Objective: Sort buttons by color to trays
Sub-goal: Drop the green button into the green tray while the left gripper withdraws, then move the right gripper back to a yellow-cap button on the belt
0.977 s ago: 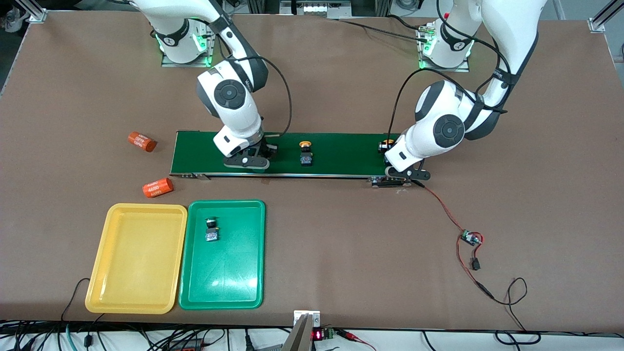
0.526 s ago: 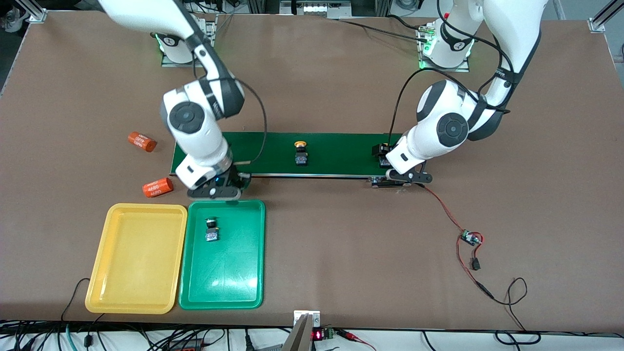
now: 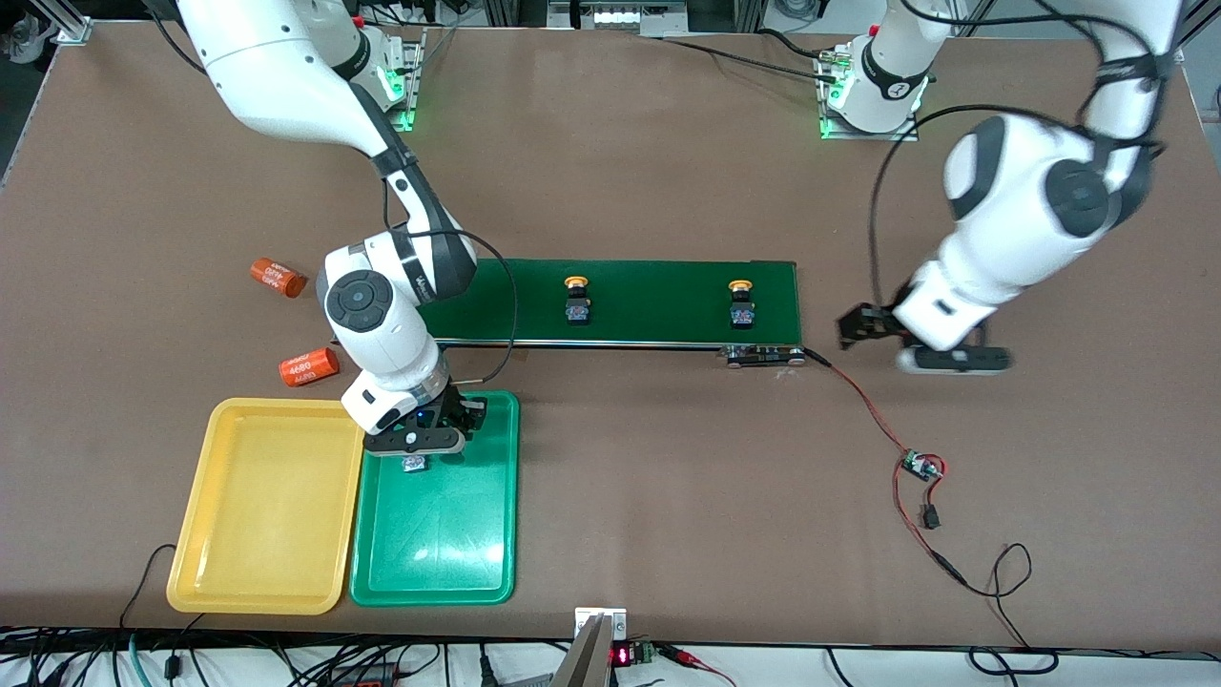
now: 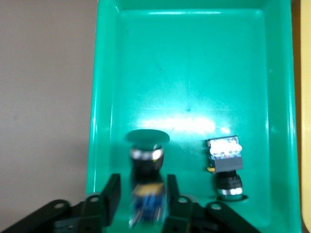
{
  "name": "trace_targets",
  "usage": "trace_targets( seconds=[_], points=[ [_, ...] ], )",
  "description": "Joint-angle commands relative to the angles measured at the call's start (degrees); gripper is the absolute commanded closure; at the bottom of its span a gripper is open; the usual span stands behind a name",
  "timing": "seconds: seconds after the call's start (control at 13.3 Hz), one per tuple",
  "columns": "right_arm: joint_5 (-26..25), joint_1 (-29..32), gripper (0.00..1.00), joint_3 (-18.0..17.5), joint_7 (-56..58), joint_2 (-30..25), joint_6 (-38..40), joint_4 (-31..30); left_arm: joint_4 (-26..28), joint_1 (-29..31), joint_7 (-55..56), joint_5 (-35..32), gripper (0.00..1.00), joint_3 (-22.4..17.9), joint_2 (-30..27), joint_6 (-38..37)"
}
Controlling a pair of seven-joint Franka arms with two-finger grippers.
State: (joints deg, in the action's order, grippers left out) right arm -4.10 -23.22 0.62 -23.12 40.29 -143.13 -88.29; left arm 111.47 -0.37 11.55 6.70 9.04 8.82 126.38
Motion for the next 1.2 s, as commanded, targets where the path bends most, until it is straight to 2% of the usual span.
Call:
trace_targets(
  seconds=[0.0,0.23,0.45,0.6,0.83,0.98,1.13],
  points=[
    [-0.1,0.4,0.31,-0.5,1.1,1.3,-0.7,1.0,-3.4,0.6,-1.4,-0.4,0.00,-4.1,-1.6,-5.7],
    [0.1,0.2,0.04,-0.5,1.0,0.0,-0.5,-0.5,-15.2,2.7,-2.3,-7.0,0.00,-4.5,-0.2,-19.1],
    [0.2,0.2,0.00,-0.5,1.2,-6.9,0.9,-7.1,-23.0,2.6,-8.5,-7.5,0.00,-8.6,-0.2,-28.1],
    [0.4,-0.2,0.00,-0.7,0.0,-10.6,2.1,-11.4,-25.2,2.7,-8.4,-7.5,0.00,-8.8,-0.6,-31.7],
    [0.6,-0.7,0.00,-1.4,-3.1,-16.1,2.2,-18.6,-24.7,3.0,-8.3,-7.7,0.00,-8.2,-2.3,-34.2],
    [0.6,-0.9,0.00,-3.6,-8.4,-20.2,4.4,-23.4,-24.6,2.7,-8.2,-7.6,0.00,-7.8,-3.2,-34.6],
    [0.5,-2.4,0.00,-5.9,-12.8,-21.8,7.1,-25.0,-24.5,3.1,-8.1,-7.0,0.00,-8.0,-3.4,-34.6]
  ],
)
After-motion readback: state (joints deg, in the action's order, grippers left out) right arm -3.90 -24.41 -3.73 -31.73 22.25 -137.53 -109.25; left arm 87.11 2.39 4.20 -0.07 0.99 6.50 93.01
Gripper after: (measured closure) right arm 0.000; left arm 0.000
